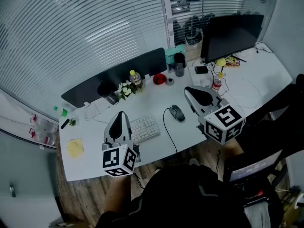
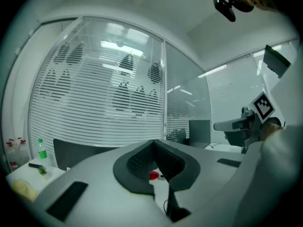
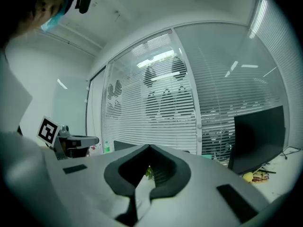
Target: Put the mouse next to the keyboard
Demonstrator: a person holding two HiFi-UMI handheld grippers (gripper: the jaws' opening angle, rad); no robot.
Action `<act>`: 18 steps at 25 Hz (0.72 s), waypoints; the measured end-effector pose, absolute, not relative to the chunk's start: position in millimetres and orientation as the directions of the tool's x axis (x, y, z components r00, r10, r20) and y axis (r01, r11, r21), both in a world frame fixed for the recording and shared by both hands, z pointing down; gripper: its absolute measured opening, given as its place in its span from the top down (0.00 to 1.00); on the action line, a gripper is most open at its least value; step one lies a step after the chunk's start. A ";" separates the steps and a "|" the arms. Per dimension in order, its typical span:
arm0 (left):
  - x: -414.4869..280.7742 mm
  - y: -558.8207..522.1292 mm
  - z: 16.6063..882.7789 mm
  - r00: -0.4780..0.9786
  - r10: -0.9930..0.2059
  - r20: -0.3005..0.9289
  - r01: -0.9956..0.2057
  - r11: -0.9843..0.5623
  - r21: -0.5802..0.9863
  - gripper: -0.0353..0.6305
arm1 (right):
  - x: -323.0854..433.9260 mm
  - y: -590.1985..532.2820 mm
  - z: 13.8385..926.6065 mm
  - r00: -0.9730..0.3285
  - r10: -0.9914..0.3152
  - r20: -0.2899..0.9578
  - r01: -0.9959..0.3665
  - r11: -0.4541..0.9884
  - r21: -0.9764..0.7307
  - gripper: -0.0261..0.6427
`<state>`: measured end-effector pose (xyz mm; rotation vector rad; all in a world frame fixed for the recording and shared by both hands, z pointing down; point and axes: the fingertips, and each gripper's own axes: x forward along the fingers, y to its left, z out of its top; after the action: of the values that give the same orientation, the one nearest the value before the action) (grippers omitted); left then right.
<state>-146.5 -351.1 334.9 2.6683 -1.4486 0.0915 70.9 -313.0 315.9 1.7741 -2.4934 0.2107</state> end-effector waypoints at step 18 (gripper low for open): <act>-147.0 -343.8 339.1 0.519 -0.846 0.118 -0.854 -0.516 0.057 0.90 | 69.7 -317.0 321.6 -0.338 -0.928 0.156 -0.941 0.334 -0.053 0.96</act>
<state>-147.0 -343.8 339.1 2.6435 -1.4852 0.1143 69.7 -317.0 321.6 1.7473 -2.4846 0.2037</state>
